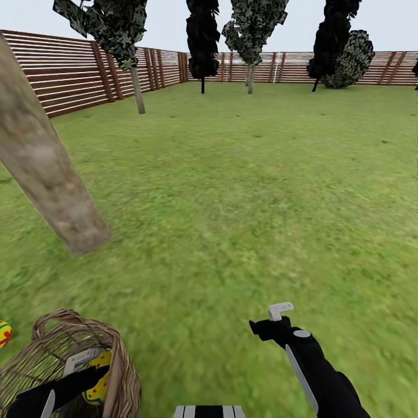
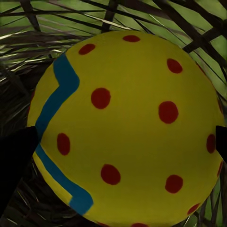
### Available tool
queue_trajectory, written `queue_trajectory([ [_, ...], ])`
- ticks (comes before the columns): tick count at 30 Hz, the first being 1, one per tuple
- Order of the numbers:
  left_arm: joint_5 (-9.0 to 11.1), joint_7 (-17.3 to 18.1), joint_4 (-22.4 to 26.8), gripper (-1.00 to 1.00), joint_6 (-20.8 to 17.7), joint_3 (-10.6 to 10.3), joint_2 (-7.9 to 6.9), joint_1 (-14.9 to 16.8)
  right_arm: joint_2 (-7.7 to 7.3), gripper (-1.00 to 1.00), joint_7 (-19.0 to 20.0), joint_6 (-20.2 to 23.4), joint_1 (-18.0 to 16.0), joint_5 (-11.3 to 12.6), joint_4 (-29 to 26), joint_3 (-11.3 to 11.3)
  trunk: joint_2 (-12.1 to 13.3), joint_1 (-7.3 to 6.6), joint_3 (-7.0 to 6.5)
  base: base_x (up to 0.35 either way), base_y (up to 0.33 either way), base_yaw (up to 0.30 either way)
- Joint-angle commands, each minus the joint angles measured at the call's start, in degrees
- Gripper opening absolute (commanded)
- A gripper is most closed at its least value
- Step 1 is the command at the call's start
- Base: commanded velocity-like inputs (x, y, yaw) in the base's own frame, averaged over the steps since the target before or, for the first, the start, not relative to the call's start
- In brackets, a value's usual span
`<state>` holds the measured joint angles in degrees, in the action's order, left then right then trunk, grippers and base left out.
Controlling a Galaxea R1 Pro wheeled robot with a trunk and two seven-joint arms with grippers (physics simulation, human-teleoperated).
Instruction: Take the three Easter eggs out of the wicker basket on the lawn in the garden, then place them on the lawn next to a single tree (choose any tree) so that all three eggs are next to the same tree and none are left in the basket.
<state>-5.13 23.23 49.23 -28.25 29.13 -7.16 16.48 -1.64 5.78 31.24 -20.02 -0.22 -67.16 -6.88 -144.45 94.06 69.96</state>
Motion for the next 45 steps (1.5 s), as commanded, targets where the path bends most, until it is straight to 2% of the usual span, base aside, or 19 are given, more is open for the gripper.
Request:
queue_trajectory([
  [1, -0.4, 0.6, 0.1, -1.00, -0.2, 0.2, 0.04, 0.0, -0.04, 1.00, 0.1, 0.3, 0.0, 0.0, -0.1, -0.1, 0.0, -0.01, 0.05, 0.000, 0.000, 0.000],
  [19, 0.0, 0.7, 0.1, -1.00, -0.1, 0.4, -0.04, 0.0, -0.03, 1.00, 0.1, 0.2, 0.0, -0.1, 0.2, -0.2, 0.0, -0.01, 0.05, -0.089, 0.022, 0.000],
  [35, 0.0, 0.8, 0.3, -1.00, -0.9, 0.5, -0.14, 0.0, -0.01, 1.00, 0.1, 0.2, 0.0, -0.1, 0.7, -0.6, 0.2, -0.42, -3.50, 0.000, 0.000, 0.000],
  [39, 0.0, 1.0, 1.0, -1.00, -0.9, 0.8, -0.98, 0.0, 0.01, 1.00, 0.1, 0.2, 0.0, -0.1, 0.7, -0.7, 0.2, -0.53, -4.39, 0.000, 0.000, 0.000],
  [45, -0.2, 1.0, 2.6, -1.00, -2.1, 0.8, -1.23, 0.0, 0.03, 1.00, 0.1, 0.2, 0.0, -0.1, 0.8, -0.7, 0.3, -0.68, -5.72, 0.000, 0.000, 0.000],
])
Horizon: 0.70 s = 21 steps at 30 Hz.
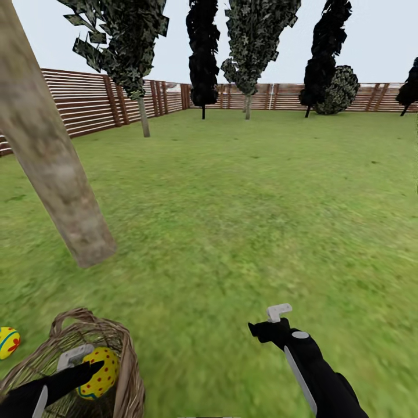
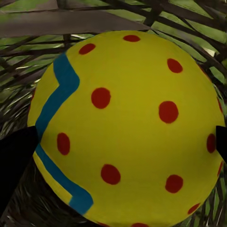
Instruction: Take the three Easter eggs out of the wicker basket on the lawn in the garden, then place them on the lawn next to a single tree (choose any tree) so that all three eggs are next to the same tree and none are left in the basket.
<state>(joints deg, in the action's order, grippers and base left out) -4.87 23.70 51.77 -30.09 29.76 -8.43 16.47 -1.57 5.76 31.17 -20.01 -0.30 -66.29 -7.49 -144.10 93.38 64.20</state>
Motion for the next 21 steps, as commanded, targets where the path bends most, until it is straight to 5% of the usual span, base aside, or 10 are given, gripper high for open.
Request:
queue_trajectory([
  [1, -0.5, 0.6, 0.1, -1.00, -0.4, 0.2, 0.01, 0.0, -0.08, 1.00, 0.1, 0.3, 0.0, 0.0, -0.1, 0.0, 0.0, -0.04, -0.18, 0.000, 0.000, 0.000],
  [16, -0.8, 0.5, 0.1, -1.00, -0.6, 0.1, -0.79, 0.0, -0.05, 1.00, 0.1, 0.3, 0.0, 0.0, -0.1, -0.1, 0.2, -0.42, -3.50, 0.000, 0.000, 0.000],
  [21, -0.7, 0.5, 0.0, -1.00, -0.5, 0.1, -0.56, 0.0, -0.03, 1.00, 0.1, 0.3, 0.0, 0.0, -0.1, -0.1, 0.2, -0.42, -3.50, -0.050, 0.000, 0.000],
])
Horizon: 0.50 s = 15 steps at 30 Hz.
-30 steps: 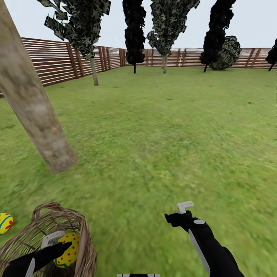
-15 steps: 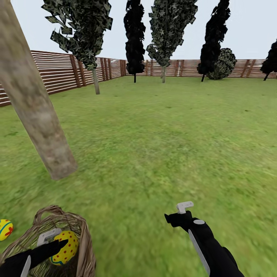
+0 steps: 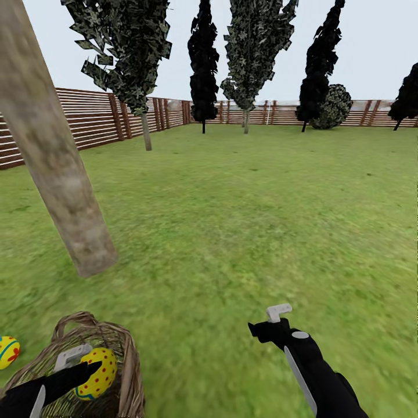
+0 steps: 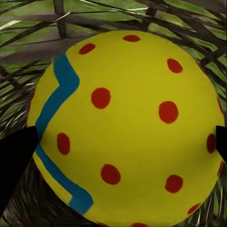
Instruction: Take the three Easter eggs out of the wicker basket on the lawn in the garden, then place them on the lawn next to a single tree (choose any tree) so that all three eggs are next to the same tree and none are left in the basket.
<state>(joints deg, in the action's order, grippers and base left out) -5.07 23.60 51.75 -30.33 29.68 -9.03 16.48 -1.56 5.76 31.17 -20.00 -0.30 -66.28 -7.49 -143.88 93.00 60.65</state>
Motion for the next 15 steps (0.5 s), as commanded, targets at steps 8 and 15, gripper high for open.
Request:
queue_trajectory([
  [8, -0.6, 0.5, 0.0, -1.00, -0.2, 0.2, 0.13, 0.0, -0.06, 1.00, 0.0, 0.3, 0.0, 0.0, -0.1, -0.1, 0.0, -0.03, 0.05, -0.329, 0.000, 0.000],
  [15, -0.6, 0.5, 0.0, -1.00, -0.2, -0.1, 0.41, 0.0, -0.03, 1.00, 0.0, 0.3, 0.0, 0.0, -0.1, -0.1, 0.0, -0.14, -0.83, -0.066, 0.000, 0.000],
])
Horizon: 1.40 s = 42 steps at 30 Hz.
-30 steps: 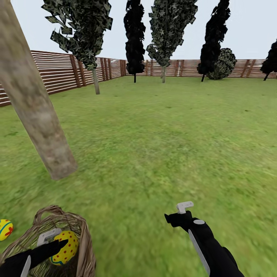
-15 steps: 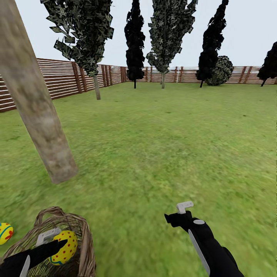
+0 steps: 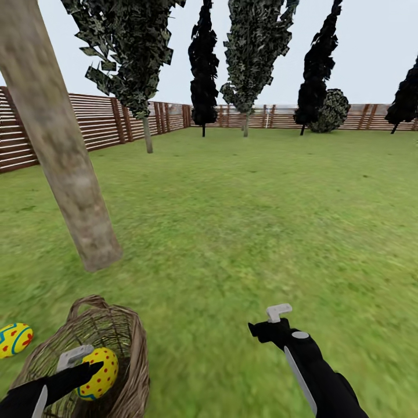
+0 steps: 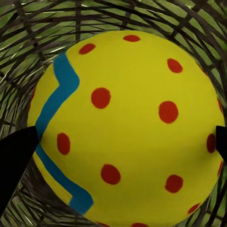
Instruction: Take the three Easter eggs out of the wicker basket on the lawn in the garden, then place them on the lawn next to a single tree (choose any tree) so that all three eggs are next to the same tree and none are left in the basket.
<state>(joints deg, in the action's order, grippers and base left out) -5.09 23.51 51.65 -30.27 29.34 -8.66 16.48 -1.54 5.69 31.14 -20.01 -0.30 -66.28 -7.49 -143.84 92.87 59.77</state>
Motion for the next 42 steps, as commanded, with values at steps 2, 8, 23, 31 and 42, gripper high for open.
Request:
queue_trajectory([
  [2, -0.6, 0.6, 0.0, -1.00, -0.2, 0.2, 0.04, 0.0, -0.04, 1.00, 0.1, 0.3, 0.0, 0.0, -0.1, -0.1, 0.0, -0.06, -0.40, 0.000, 0.000, 0.000],
  [8, -0.6, 0.6, 0.0, -1.00, -0.2, 0.1, 0.05, 0.0, -0.08, 1.00, 0.1, 0.3, 0.0, 0.0, -0.1, -0.1, 0.1, -0.22, -1.72, 0.000, 0.000, 0.000],
  [23, -0.7, 0.5, -0.1, -1.00, -0.2, 0.0, 0.13, 0.0, -0.08, 1.00, 0.2, 0.3, 0.0, 0.0, -0.1, -0.1, 0.3, -0.60, -5.05, 0.000, 0.000, 0.000],
  [31, -0.7, 0.5, -0.1, -1.00, -0.2, 0.0, 0.13, 0.0, -0.04, 1.00, 0.1, 0.3, 0.0, 0.0, 1.0, -1.4, 0.4, -0.81, -6.82, 0.000, 0.000, 0.000],
  [42, -0.7, 0.5, -0.1, -1.00, -0.2, 0.0, 0.13, 0.0, -0.13, 1.00, 0.2, 0.3, 0.0, 0.0, 0.7, -1.4, 0.5, -1.09, -9.26, 0.000, 0.000, 0.000],
])
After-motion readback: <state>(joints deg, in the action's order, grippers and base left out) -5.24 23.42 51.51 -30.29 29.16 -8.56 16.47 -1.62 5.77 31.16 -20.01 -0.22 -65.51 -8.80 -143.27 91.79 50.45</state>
